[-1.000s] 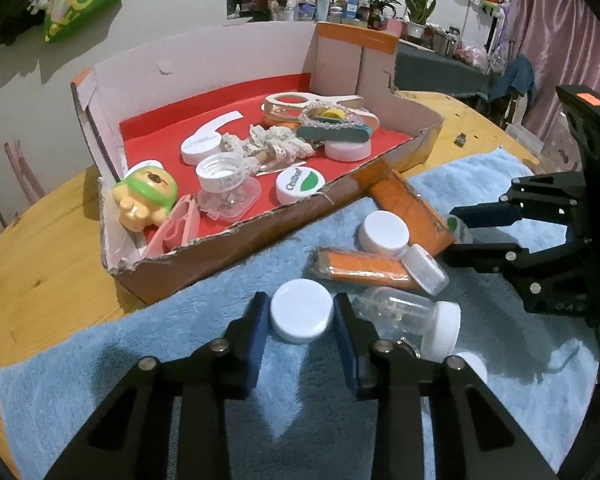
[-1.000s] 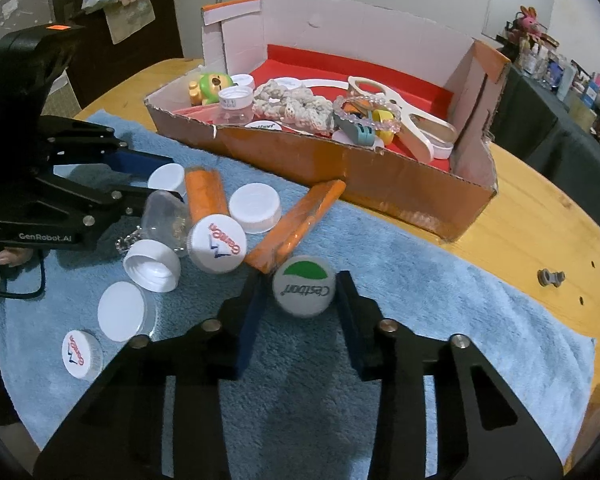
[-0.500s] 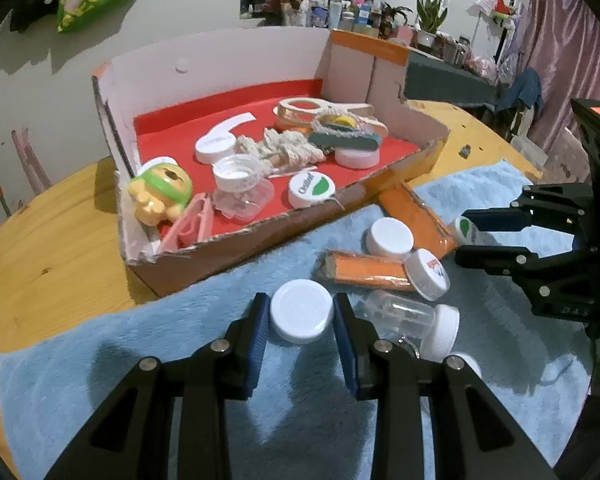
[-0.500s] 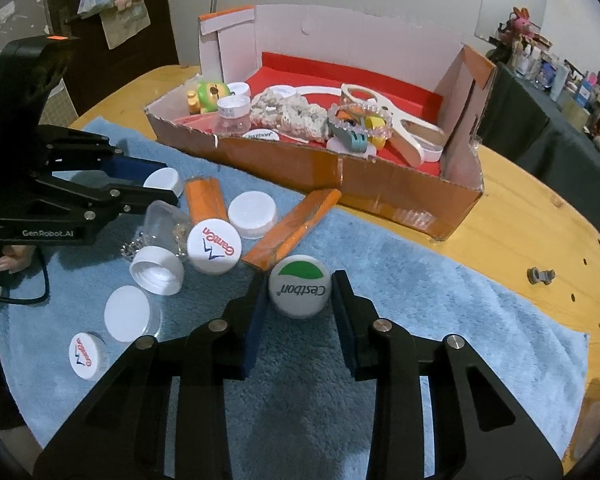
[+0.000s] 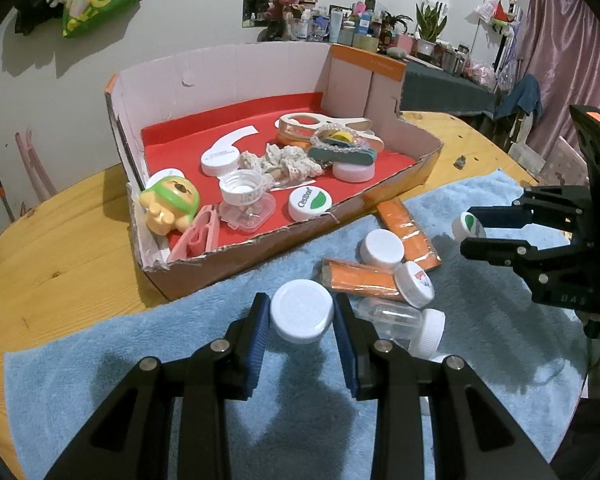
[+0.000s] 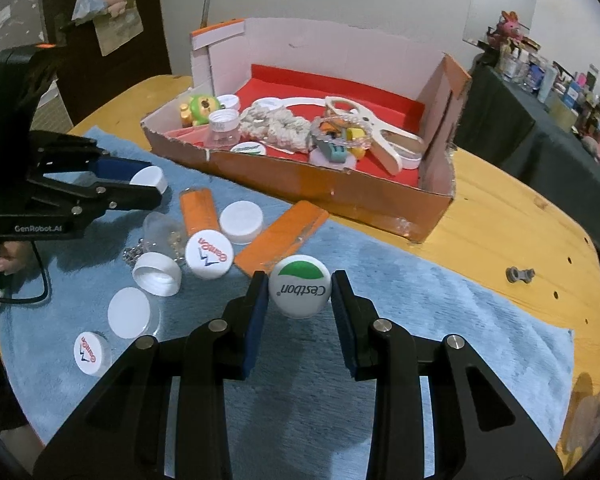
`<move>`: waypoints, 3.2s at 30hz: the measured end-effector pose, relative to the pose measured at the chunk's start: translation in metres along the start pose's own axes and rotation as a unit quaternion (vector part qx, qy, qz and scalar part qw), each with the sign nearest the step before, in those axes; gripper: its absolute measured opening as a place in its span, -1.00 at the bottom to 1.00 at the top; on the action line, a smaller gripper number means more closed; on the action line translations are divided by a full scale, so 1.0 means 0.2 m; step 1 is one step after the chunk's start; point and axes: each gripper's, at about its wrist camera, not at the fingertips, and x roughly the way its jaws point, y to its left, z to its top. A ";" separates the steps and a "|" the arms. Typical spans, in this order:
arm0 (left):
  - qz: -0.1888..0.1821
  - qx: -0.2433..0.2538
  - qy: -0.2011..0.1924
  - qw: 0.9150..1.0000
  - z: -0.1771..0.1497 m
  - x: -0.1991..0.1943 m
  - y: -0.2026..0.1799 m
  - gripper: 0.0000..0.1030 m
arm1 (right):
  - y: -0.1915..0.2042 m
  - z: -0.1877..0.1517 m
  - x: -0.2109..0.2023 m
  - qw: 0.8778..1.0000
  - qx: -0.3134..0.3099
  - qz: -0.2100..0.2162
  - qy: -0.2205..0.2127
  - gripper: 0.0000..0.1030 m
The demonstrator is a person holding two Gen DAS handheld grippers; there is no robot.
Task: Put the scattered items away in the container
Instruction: 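Carry the white cap and Cestbon cap with both tools into the box, then lower the white cap and Cestbon cap toward the red box floor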
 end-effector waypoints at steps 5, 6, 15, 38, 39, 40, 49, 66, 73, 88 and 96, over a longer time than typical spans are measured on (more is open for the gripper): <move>0.000 -0.001 -0.005 1.000 0.02 -0.03 -0.01 -0.34 | -0.01 0.02 -0.03 1.000 -0.001 -0.002 -0.006 -0.41; 0.001 -0.001 -0.007 1.000 0.03 -0.04 -0.01 -0.34 | -0.01 0.04 -0.05 1.000 -0.002 -0.003 -0.009 -0.41; 0.010 -0.003 -0.021 1.000 0.12 -0.11 0.01 -0.34 | -0.02 0.15 -0.11 1.000 -0.010 -0.011 -0.026 -0.41; 0.044 -0.022 -0.035 0.998 0.47 -0.08 0.11 -0.34 | -0.13 0.60 -0.02 0.999 -0.008 -0.027 -0.040 -0.41; 0.048 -0.024 -0.035 0.998 0.49 -0.07 0.11 -0.34 | -0.13 0.62 0.00 0.999 -0.008 -0.029 -0.038 -0.41; 0.052 -0.026 -0.033 0.998 0.51 -0.06 0.11 -0.34 | -0.14 0.65 0.02 0.999 -0.006 -0.032 -0.035 -0.41; 0.087 -0.055 -0.020 0.995 0.63 0.07 0.16 -0.34 | -0.21 0.83 0.23 0.998 0.024 -0.052 0.001 -0.41; 0.127 -0.122 0.030 0.984 0.75 0.40 0.30 -0.34 | -0.33 0.93 0.59 0.989 0.070 -0.109 0.070 -0.41; 0.139 -0.137 0.042 0.980 0.76 0.49 0.33 -0.34 | -0.36 0.93 0.68 0.985 0.076 -0.131 0.088 -0.41; 0.154 -0.163 0.069 0.972 0.78 0.59 0.40 -0.33 | -0.39 0.92 0.79 0.980 0.069 -0.149 0.113 -0.41; 0.164 -0.166 0.083 0.969 0.78 0.62 0.40 -0.33 | -0.40 0.92 0.82 0.979 0.064 -0.150 0.125 -0.41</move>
